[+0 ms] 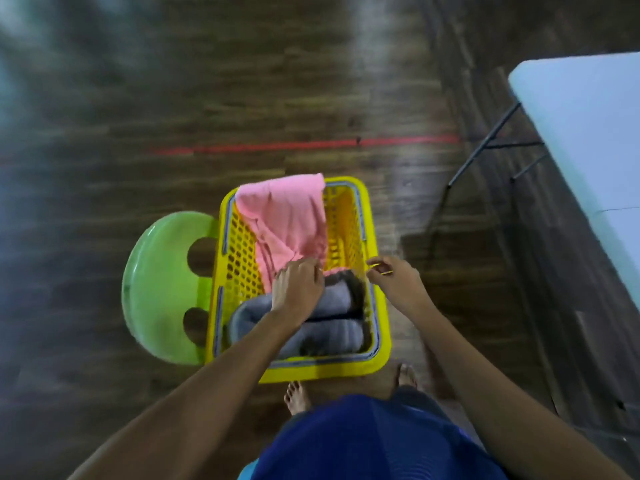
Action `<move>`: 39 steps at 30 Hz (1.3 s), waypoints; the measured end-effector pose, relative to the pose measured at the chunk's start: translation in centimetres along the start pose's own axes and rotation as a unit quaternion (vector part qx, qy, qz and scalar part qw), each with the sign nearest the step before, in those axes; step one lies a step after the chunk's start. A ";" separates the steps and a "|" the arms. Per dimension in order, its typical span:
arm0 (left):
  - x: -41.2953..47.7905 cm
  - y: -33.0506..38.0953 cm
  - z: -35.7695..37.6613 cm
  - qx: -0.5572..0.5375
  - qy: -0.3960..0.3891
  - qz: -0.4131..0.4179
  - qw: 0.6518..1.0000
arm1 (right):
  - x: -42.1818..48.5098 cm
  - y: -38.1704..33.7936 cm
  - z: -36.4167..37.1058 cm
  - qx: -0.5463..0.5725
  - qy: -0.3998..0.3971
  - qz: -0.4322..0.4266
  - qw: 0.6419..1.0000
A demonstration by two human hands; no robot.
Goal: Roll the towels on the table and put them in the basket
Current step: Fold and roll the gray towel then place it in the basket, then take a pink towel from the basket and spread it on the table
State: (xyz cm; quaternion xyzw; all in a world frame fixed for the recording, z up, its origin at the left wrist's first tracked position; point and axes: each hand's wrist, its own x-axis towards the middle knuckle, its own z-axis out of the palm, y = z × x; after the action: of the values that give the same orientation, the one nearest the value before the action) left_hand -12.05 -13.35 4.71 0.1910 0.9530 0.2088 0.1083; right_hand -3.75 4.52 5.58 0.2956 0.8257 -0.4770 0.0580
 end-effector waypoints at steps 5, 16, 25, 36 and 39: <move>3.8 11.6 3.6 -0.032 -0.003 0.046 0.998 | 2.2 4.6 -11.0 0.016 0.035 -0.006 0.999; 9.7 31.3 11.3 -0.043 -0.038 0.061 0.997 | 5.9 12.9 -29.1 0.039 0.085 0.032 0.995; 17.9 30.9 10.2 -0.055 0.001 0.002 0.999 | 16.5 9.1 -29.8 0.008 0.014 -0.031 0.999; 23.2 18.3 6.1 -0.117 0.135 -0.266 0.947 | 30.9 -2.4 -17.6 -0.159 -0.199 -0.182 0.950; 21.1 15.6 7.1 -0.136 0.153 -0.360 0.910 | 32.7 -4.5 -13.3 -0.189 -0.281 -0.217 0.915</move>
State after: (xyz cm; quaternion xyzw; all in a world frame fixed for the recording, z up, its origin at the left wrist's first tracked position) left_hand -24.09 10.95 2.55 -0.2158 0.9244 0.3100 0.0542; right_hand -30.45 27.92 3.78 -0.0535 0.8939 -0.3761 0.2381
